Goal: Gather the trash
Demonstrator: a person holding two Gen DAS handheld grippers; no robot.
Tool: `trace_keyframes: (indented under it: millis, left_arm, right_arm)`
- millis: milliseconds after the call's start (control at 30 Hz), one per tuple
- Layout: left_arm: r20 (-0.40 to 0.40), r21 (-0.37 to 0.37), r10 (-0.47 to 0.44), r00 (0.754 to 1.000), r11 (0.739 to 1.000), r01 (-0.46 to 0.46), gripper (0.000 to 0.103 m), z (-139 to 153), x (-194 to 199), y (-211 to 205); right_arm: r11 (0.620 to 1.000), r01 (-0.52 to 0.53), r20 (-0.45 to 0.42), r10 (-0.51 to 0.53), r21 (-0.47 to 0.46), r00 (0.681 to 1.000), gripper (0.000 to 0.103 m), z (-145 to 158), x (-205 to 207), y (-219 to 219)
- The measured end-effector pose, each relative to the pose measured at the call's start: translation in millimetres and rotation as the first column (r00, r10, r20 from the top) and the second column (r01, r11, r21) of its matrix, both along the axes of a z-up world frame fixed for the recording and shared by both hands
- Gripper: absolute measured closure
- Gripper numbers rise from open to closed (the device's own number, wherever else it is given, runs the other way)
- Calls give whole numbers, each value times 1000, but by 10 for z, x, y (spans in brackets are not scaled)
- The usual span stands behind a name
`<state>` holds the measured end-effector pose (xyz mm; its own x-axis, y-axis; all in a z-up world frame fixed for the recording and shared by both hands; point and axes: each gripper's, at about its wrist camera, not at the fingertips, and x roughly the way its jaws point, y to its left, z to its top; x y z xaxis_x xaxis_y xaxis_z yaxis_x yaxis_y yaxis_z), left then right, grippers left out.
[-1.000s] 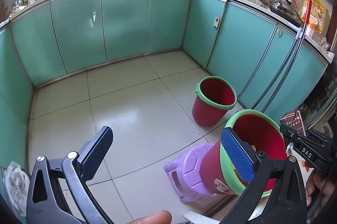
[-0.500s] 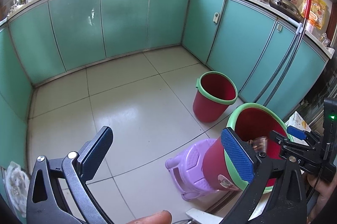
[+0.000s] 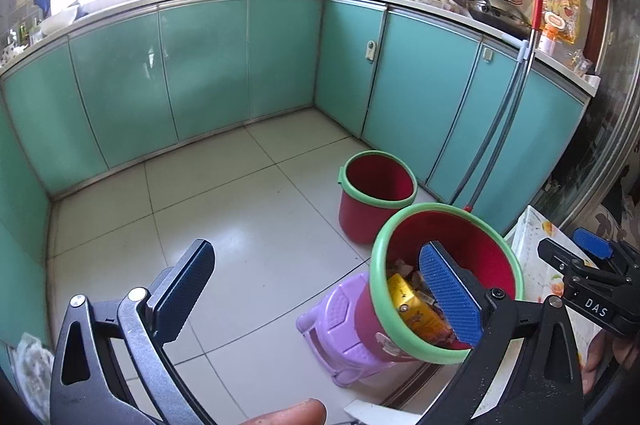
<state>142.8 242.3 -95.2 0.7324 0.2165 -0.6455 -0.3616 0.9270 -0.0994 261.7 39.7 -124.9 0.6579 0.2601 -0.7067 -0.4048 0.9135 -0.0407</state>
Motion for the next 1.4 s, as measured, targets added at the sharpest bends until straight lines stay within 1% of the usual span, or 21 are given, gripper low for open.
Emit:
trace_keyframes:
  millis: [133,267,367,533,767,933,1167,1400]
  left_arm:
    - [49,30,-66,997,997,64,0,223,-91,-323]
    - [89,57,-129,988,991,124,0,430,-175,-660]
    - [116,83,-171,978,983,162,0,544,-243,-879]
    - [156,118,-233,960,969,216,0,709,-377,-1137]
    - [173,154,-287,942,953,262,0,827,-527,-1432]
    - [180,160,-306,935,947,280,0,874,-576,-1546]
    - [186,177,-331,925,937,300,0,926,-671,-1663]
    - [187,179,-333,924,937,301,0,917,-720,-1717]
  right_arm:
    - [998,63,89,-66,31,994,28,402,-351,-391]
    - [990,129,153,-136,57,979,26,730,-679,-778]
    - [982,173,179,-185,79,966,26,925,-886,-1042]
    - [967,223,199,-245,123,949,26,1154,-1232,-1427]
    - [951,266,239,-297,157,924,25,1350,-1682,-1759]
    - [950,268,265,-302,159,916,25,1461,-1922,-1814]
    - [946,280,278,-316,164,907,25,1529,-2076,-1806]
    - [944,283,285,-323,172,903,23,1564,-2140,-1793]
